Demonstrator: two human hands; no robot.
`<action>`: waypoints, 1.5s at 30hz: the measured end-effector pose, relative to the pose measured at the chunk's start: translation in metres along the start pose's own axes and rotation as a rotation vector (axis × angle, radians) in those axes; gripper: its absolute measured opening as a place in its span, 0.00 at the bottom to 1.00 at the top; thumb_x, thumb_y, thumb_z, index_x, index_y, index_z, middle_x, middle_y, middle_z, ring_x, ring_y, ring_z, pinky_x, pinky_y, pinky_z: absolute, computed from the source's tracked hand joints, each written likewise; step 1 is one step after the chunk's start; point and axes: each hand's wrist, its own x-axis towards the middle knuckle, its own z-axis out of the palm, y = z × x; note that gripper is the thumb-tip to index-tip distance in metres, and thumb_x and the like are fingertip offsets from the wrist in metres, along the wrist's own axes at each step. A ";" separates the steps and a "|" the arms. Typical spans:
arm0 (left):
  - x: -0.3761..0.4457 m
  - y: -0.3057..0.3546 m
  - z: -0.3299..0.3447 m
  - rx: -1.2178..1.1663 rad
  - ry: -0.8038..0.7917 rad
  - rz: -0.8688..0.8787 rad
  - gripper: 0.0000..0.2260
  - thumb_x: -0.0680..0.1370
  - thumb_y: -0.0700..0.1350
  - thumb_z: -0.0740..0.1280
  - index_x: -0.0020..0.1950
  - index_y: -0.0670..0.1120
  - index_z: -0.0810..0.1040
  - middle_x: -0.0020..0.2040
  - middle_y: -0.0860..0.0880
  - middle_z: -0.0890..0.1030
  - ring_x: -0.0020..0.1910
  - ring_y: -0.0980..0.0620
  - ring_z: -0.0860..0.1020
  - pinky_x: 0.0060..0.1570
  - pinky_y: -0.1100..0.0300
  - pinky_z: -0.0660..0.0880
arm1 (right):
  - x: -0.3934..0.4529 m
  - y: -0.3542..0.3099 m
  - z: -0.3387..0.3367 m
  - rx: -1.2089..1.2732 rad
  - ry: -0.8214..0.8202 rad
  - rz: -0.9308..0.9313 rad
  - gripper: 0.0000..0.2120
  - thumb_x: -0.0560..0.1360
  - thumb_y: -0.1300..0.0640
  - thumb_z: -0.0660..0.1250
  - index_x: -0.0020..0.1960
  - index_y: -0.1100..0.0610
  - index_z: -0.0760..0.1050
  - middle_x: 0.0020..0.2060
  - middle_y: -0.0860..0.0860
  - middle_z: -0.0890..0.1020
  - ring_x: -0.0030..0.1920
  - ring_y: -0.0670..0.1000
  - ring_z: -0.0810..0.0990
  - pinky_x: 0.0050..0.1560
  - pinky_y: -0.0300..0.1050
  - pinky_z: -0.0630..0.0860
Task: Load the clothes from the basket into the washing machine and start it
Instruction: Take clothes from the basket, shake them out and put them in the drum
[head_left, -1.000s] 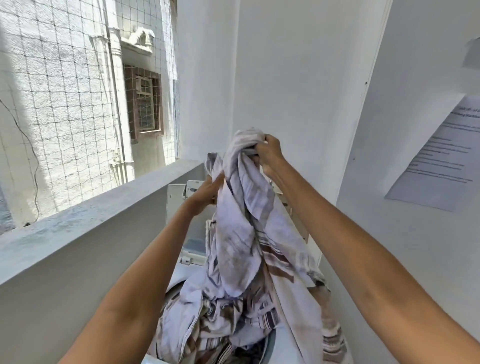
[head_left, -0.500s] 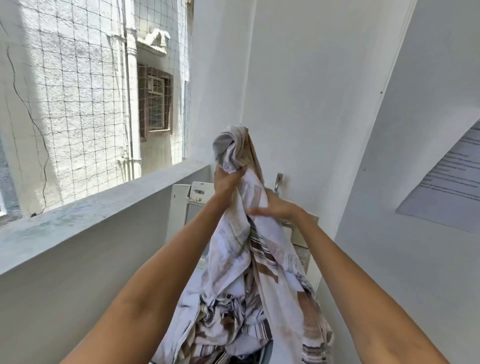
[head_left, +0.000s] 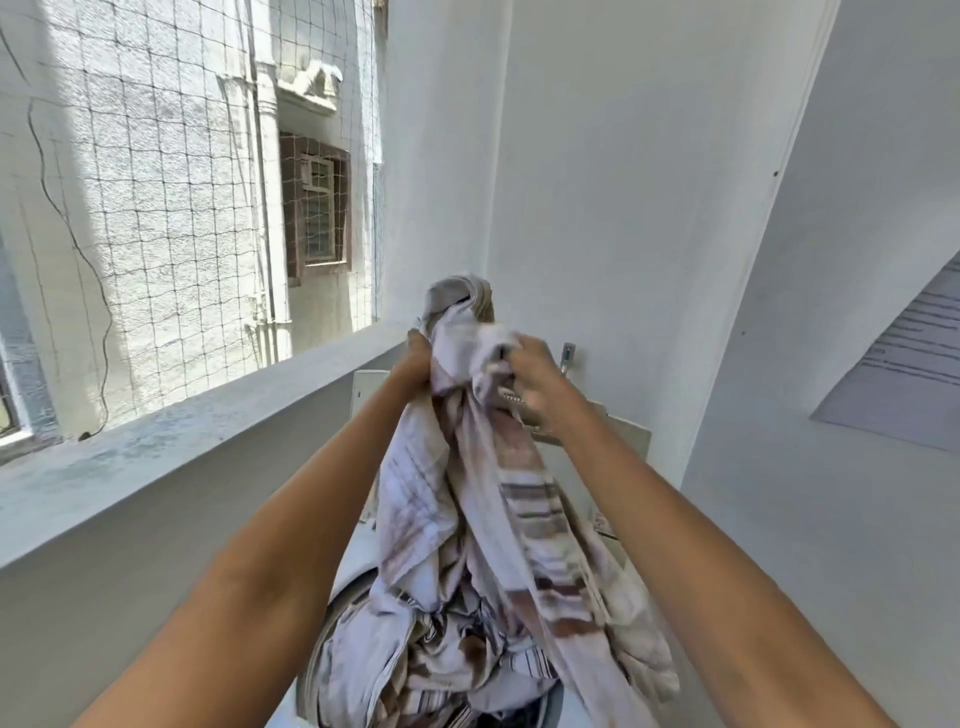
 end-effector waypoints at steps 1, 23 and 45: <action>0.005 -0.004 -0.007 0.023 0.023 -0.033 0.21 0.81 0.52 0.56 0.67 0.40 0.66 0.66 0.43 0.73 0.58 0.44 0.76 0.59 0.50 0.75 | 0.006 -0.021 0.008 0.138 0.013 -0.055 0.09 0.75 0.69 0.59 0.43 0.61 0.75 0.35 0.60 0.78 0.21 0.49 0.77 0.23 0.39 0.73; -0.033 -0.086 0.024 0.102 -0.238 0.148 0.33 0.68 0.45 0.78 0.68 0.45 0.66 0.59 0.50 0.78 0.57 0.54 0.78 0.46 0.70 0.76 | 0.013 0.040 -0.037 -0.330 -0.550 0.260 0.26 0.78 0.36 0.48 0.64 0.50 0.72 0.57 0.53 0.78 0.47 0.47 0.78 0.48 0.41 0.74; -0.015 -0.032 -0.006 0.177 0.519 0.090 0.10 0.74 0.42 0.64 0.51 0.39 0.80 0.49 0.39 0.82 0.48 0.42 0.80 0.42 0.55 0.71 | -0.014 0.056 -0.020 -0.353 -0.184 0.081 0.10 0.74 0.73 0.59 0.52 0.65 0.75 0.35 0.57 0.81 0.26 0.45 0.80 0.32 0.40 0.80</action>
